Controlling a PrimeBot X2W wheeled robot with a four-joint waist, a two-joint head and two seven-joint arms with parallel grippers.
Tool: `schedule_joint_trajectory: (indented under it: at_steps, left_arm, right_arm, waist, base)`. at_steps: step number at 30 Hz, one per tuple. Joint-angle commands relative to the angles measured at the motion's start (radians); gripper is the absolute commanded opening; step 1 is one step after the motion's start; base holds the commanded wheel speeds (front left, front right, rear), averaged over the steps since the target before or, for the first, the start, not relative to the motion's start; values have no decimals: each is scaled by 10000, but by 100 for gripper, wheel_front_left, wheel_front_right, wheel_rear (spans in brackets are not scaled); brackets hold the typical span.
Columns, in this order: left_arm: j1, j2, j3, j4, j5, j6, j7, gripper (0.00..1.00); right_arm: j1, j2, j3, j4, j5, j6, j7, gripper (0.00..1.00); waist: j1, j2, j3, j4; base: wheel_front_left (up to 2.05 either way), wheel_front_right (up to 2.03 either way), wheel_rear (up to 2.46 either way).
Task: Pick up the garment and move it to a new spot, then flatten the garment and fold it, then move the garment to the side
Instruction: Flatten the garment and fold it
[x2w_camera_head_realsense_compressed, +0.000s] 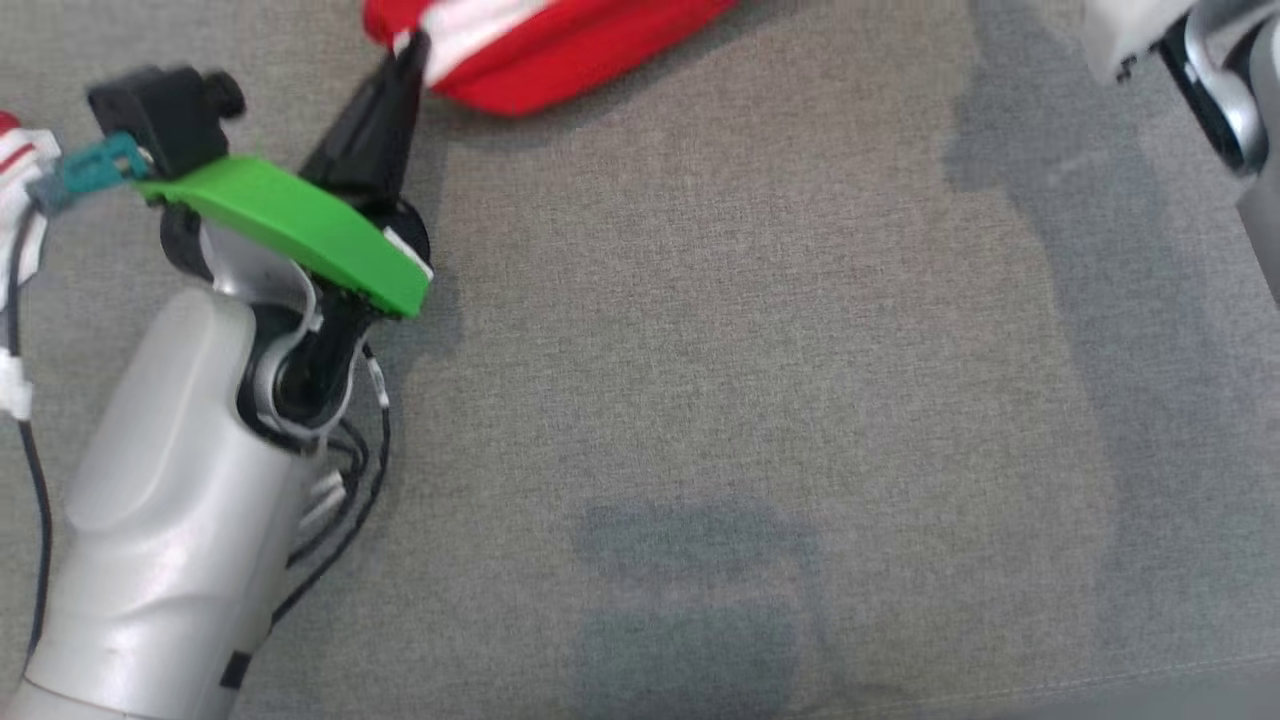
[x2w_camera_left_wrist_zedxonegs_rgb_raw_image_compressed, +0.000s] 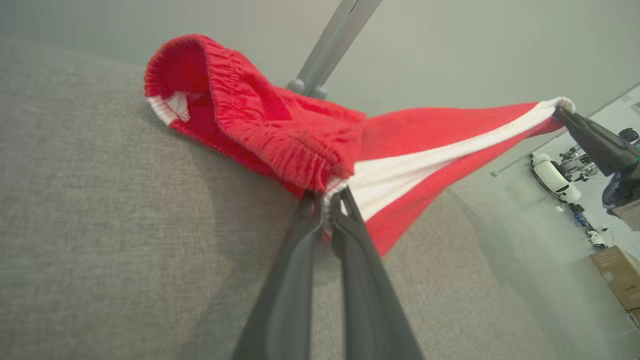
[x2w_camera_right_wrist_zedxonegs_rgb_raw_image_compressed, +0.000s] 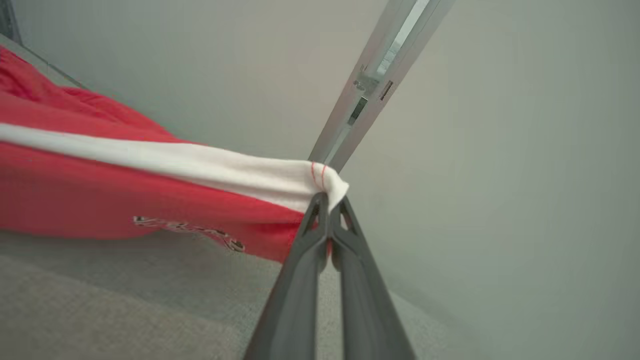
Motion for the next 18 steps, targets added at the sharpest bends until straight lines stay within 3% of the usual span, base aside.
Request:
schedule_joint_trajectory:
  at_steps: [1, 7, 18]
  left_arm:
    - [494, 97, -116, -36, -74, 80, 143, 0]
    - [1910, 330, -727, -396, 242, 248, 294, 0]
    - [4036, 529, -1623, -898, 1140, 963, -199, 0]
  right_arm:
    - [551, -382, 124, -386, 293, -22, 276, 0]
    - [2805, -1229, 36, -2113, 918, -22, 974, 0]
    - [7282, -1842, -603, -4573, 1210, -21, 1966, 0]
  waist:
    - [0, -1, -789, 229]
    - [0, -1, -1827, 400]
    - [0, -1, -3423, 550]
  base:
    - [0, 0, 0]
    - [0, 0, 0]
    - [0, 0, 0]
